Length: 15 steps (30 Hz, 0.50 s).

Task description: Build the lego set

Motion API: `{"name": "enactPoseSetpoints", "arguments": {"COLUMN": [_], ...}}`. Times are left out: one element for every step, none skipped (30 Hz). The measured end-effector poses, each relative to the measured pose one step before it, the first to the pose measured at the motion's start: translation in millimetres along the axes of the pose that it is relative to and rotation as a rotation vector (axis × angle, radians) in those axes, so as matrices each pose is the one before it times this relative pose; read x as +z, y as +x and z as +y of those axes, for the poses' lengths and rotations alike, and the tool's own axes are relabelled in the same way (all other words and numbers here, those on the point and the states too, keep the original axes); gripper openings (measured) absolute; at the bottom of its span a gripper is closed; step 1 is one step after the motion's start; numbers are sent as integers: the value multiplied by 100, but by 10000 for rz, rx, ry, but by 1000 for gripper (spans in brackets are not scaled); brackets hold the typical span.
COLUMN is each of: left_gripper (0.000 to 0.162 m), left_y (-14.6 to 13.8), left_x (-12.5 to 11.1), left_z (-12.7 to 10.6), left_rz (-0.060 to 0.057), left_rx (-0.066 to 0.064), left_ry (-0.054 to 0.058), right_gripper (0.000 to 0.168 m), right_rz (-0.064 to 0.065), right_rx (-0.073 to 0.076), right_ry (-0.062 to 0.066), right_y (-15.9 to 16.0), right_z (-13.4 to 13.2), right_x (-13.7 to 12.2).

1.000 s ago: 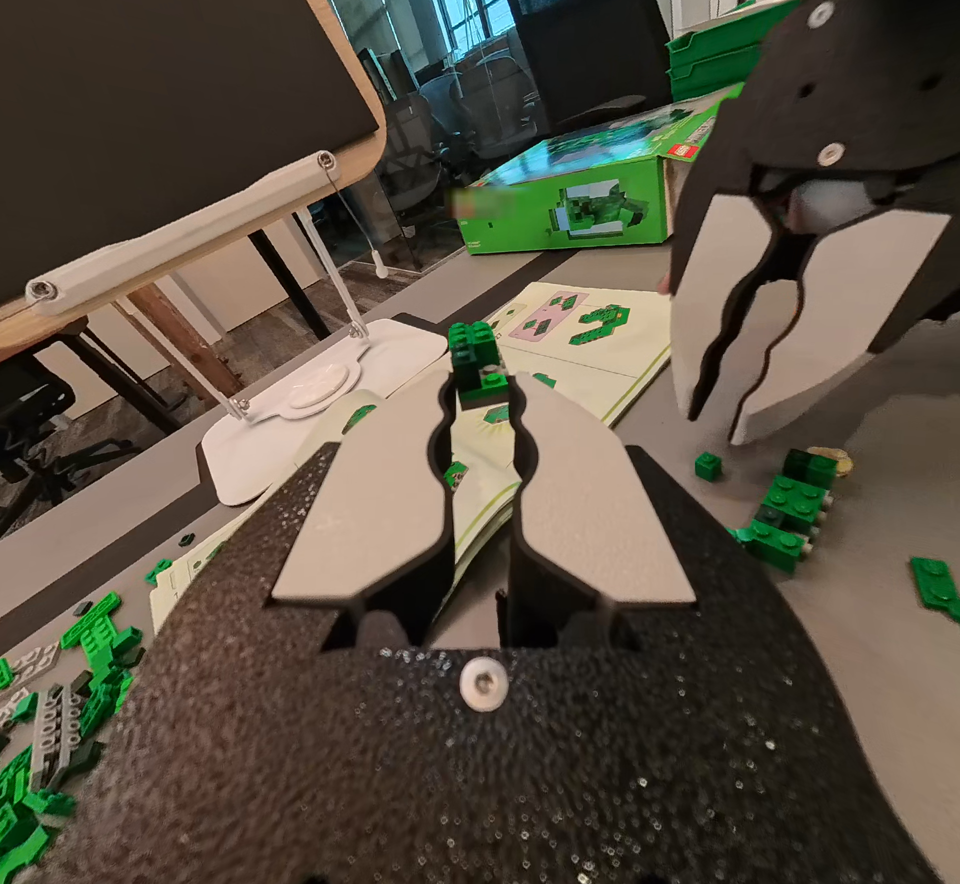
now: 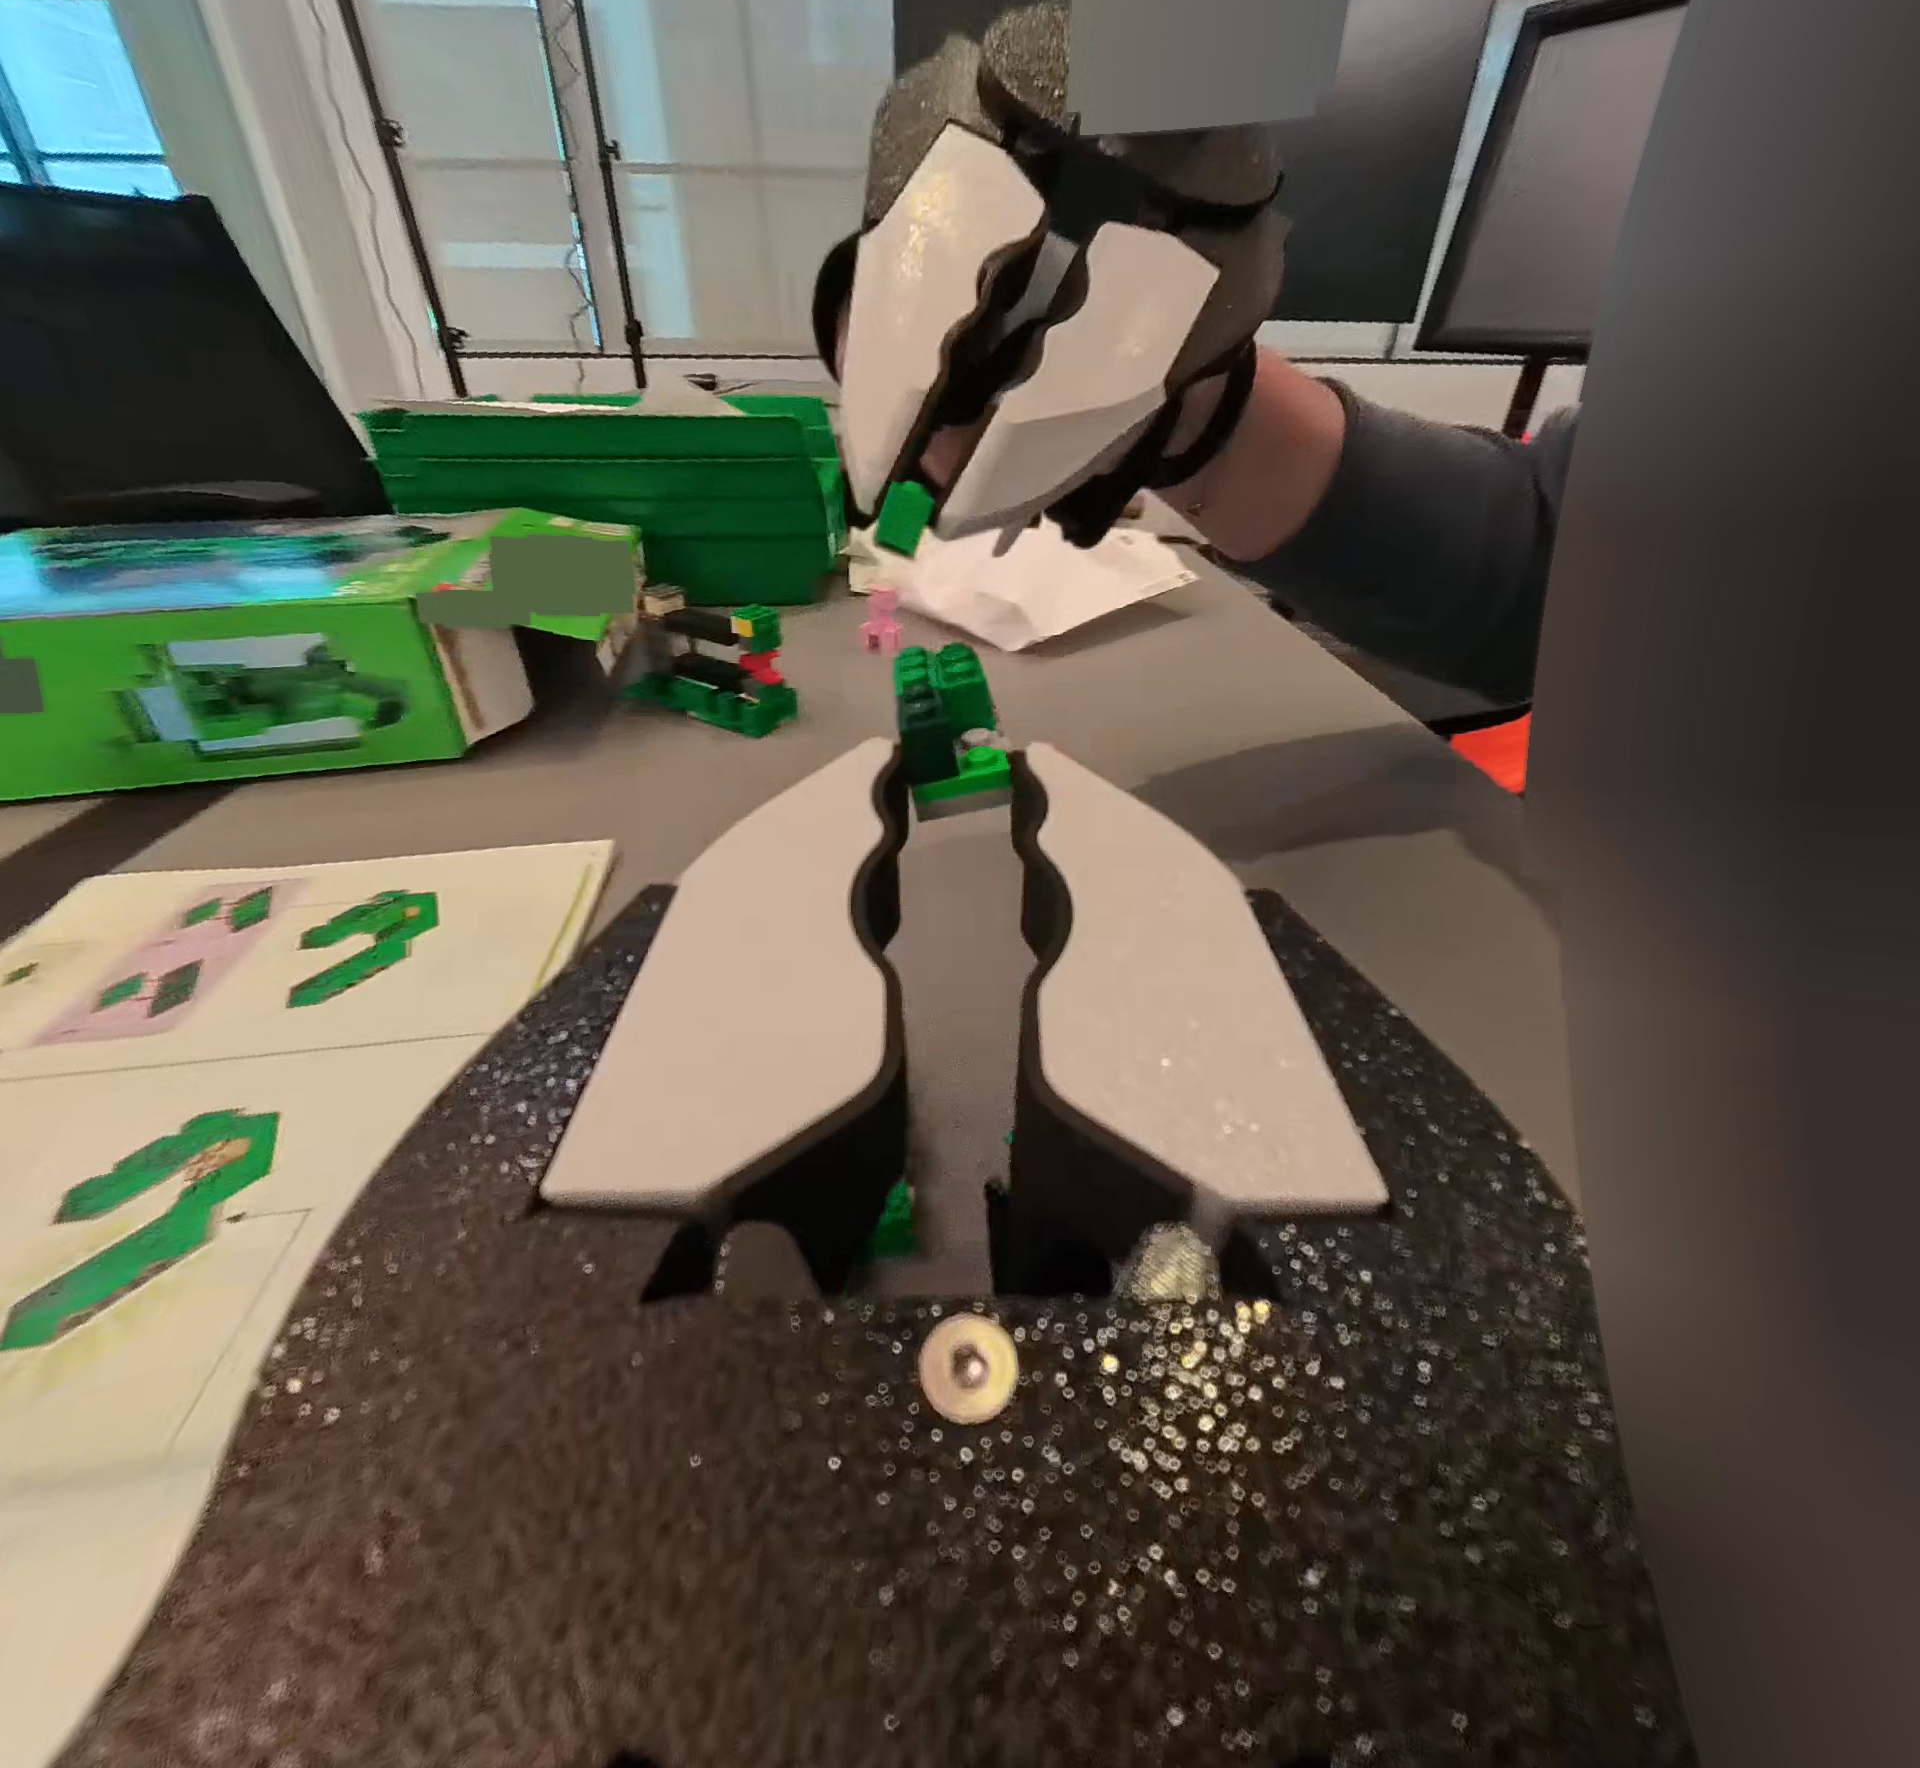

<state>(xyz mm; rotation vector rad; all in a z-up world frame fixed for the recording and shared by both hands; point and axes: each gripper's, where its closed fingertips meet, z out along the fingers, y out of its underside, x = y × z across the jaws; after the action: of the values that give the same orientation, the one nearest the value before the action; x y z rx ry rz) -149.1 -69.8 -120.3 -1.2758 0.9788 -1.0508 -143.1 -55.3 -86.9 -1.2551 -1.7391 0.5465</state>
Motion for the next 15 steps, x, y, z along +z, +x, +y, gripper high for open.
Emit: {"name": "enactPoseSetpoints", "arguments": {"left_gripper": [18,18,18,18,18,18,18,18,18,18,18,18,18,18,18], "left_y": [130,204,198,174,220,148,81,219,431,502,389,243,265,386,404], "left_x": [-86,-133,-212,-311,-422,-536,-600,-617,-576,-515,-478,-435,-378,-277,-193], "left_z": [165,280,316,323,331,397,461,319,15,-132,-38,77,94,-4,-127], "left_rz": [140,194,166,119,121,29,-82,-78,-35,-70,-194,-293,-253,-159,-128], "left_rx": [-91,-101,-53,-14,4,-3,-68,-85,-27,48,96,95,60,39,61], "left_ry": [-98,-204,-263,-282,-306,-365,-412,-292,-61,49,-14,-83,-85,-38,17], "right_gripper": [7,7,7,7,7,7,7,7,7,7,7,7,7,7,7], "right_rz": [-70,-113,-48,-72,-131,-177,-145,-257,-387,-440,-246,-84,-72,-42,-37], "right_rx": [187,216,260,262,247,229,196,148,91,86,41,-117,-200,-158,-77], "right_ry": [121,125,17,-117,-218,-292,-238,-159,-269,-490,-652,-704,-601,-451,-315], "right_y": [-352,-397,-260,-247,-317,-416,-459,-706,-915,-925,-612,-371,-341,-243,-160], "right_z": [227,294,471,695,855,937,793,603,647,874,1046,1103,953,703,481], "right_x": [-290,-227,-188,-120,-31,91,258,406,485,532,607,675,664,585,502]}}
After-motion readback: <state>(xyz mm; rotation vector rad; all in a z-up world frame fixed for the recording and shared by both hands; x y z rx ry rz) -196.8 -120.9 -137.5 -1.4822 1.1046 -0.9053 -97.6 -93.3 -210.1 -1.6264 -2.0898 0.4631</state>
